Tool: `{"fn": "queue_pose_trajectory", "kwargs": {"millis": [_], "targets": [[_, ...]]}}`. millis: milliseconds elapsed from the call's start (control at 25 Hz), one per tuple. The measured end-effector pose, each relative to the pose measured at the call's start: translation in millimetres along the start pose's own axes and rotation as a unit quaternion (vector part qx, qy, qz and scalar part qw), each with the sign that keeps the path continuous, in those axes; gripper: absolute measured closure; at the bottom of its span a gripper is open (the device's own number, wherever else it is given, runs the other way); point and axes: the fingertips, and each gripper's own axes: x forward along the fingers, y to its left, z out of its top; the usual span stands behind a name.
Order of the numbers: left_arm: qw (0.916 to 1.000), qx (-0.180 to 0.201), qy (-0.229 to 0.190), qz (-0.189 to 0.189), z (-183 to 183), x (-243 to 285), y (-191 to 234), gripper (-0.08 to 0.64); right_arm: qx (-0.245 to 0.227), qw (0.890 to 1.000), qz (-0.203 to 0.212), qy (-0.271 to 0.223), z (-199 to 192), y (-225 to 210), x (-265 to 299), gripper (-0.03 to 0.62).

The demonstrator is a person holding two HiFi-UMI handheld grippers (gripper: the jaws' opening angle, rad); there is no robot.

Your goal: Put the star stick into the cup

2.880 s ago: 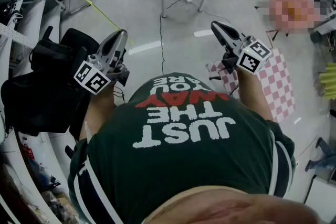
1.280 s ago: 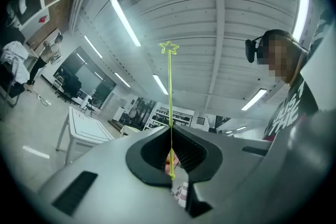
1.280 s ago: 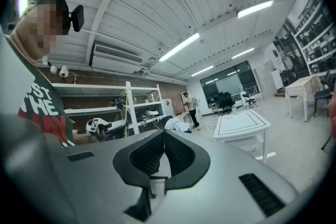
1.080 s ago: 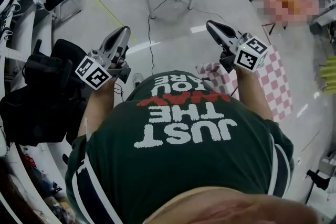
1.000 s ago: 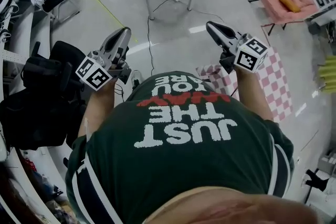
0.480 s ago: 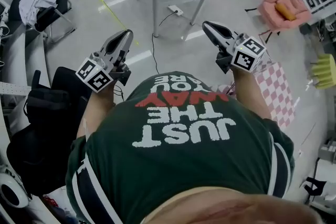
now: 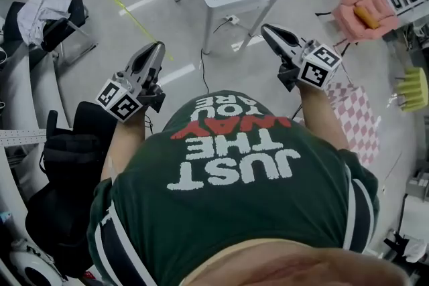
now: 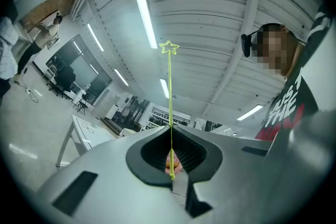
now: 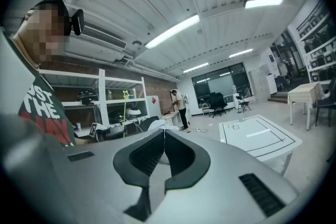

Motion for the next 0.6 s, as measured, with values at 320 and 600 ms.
{"fn": "queue_pose_trajectory", "kwargs": {"millis": [320,600], "targets": [[0.9999,-0.011,0.008,0.004,-6,40,44,0.546,0.002,1.0,0.01,0.006,8,-52,37,0.557],[0.9995,-0.001,0.016,0.029,-34,121,80,0.546,0.007,0.999,0.042,0.005,15,-159,56,0.557]]}}
